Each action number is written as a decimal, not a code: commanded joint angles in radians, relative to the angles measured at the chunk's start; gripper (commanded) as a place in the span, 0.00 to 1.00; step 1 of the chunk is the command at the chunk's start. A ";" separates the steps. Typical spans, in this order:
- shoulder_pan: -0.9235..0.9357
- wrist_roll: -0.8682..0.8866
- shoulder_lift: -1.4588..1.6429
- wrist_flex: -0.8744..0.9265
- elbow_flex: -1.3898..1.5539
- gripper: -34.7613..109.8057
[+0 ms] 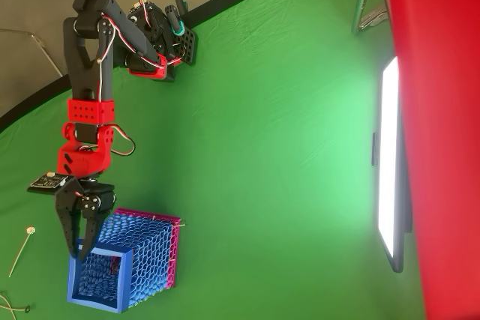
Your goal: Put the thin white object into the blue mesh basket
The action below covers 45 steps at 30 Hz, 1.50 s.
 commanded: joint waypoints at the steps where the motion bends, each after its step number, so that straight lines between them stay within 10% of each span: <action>1: -0.034 0.054 0.087 -0.018 0.064 0.25; 18: -0.276 0.710 0.480 0.002 0.641 0.24; 27: -0.408 1.170 0.742 0.385 0.755 0.24; 45: -0.546 1.411 1.233 0.779 0.946 0.24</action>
